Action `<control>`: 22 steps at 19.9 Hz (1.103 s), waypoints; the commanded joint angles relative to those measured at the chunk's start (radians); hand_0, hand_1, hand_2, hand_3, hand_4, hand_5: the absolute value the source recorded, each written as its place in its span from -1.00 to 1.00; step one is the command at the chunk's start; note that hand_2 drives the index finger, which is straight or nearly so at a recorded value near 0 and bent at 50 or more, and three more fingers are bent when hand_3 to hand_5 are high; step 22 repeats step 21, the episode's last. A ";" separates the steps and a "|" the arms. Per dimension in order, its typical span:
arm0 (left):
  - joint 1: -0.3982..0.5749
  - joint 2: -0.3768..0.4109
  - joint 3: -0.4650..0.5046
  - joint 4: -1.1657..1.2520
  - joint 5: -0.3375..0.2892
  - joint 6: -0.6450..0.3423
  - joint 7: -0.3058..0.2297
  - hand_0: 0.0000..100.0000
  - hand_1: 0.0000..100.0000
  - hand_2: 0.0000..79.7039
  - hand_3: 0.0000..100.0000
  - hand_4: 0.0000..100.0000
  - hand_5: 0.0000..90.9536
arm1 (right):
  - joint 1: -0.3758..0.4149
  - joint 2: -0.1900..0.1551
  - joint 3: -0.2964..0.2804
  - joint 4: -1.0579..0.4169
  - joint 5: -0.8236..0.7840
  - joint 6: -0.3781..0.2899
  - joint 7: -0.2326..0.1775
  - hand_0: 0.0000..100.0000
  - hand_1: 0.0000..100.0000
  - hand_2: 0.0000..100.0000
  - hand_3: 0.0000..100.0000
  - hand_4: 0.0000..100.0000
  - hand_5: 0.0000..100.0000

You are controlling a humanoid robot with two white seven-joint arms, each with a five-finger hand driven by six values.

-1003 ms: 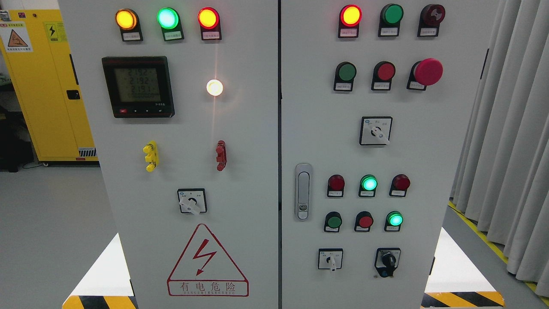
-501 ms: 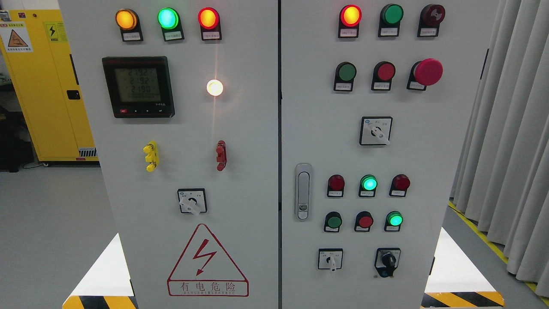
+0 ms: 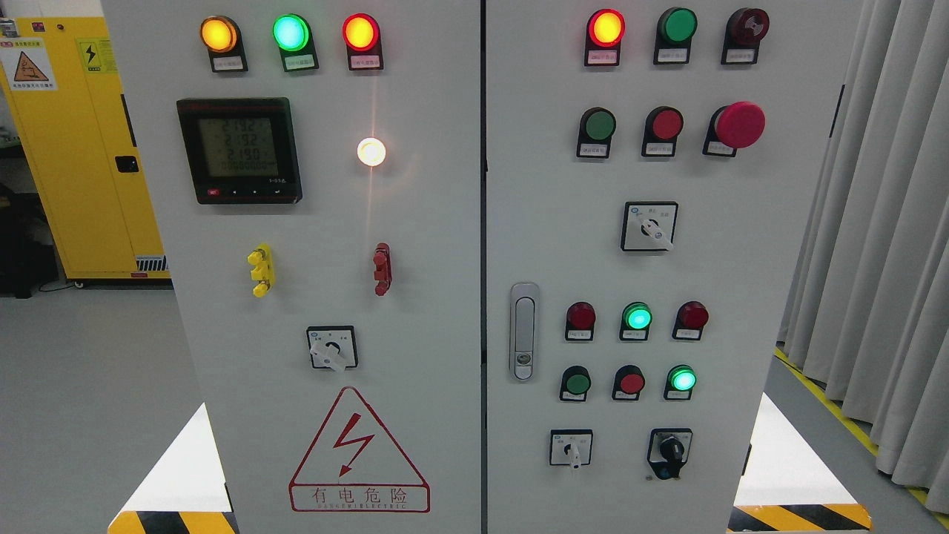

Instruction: Turn on light switch 1

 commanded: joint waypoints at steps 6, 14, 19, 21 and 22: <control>-0.091 0.003 -0.054 0.390 -0.062 0.162 -0.005 -0.65 -0.42 -1.00 -1.00 -1.00 -1.00 | 0.000 0.000 0.000 0.000 -0.029 0.001 0.001 -1.00 0.00 -0.92 -1.00 -1.00 -1.00; -0.122 0.000 -0.056 0.425 -0.062 0.165 0.012 -0.62 -0.55 -1.00 -1.00 -1.00 -1.00 | 0.000 0.000 0.000 0.000 -0.029 0.001 0.001 -1.00 0.00 -0.92 -1.00 -1.00 -1.00; -0.138 -0.003 -0.053 0.436 -0.052 0.149 0.032 -0.62 -0.60 -1.00 -1.00 -1.00 -1.00 | 0.000 0.000 0.000 0.000 -0.029 0.001 0.001 -1.00 0.00 -0.92 -1.00 -1.00 -1.00; -0.138 -0.007 -0.054 0.437 -0.052 0.135 0.050 -0.62 -0.61 -1.00 -1.00 -1.00 -1.00 | 0.000 0.000 0.000 0.000 -0.029 0.001 0.001 -1.00 0.00 -0.92 -1.00 -1.00 -1.00; -0.138 -0.007 -0.054 0.437 -0.052 0.135 0.050 -0.62 -0.61 -1.00 -1.00 -1.00 -1.00 | 0.000 0.000 0.000 0.000 -0.029 0.001 0.001 -1.00 0.00 -0.92 -1.00 -1.00 -1.00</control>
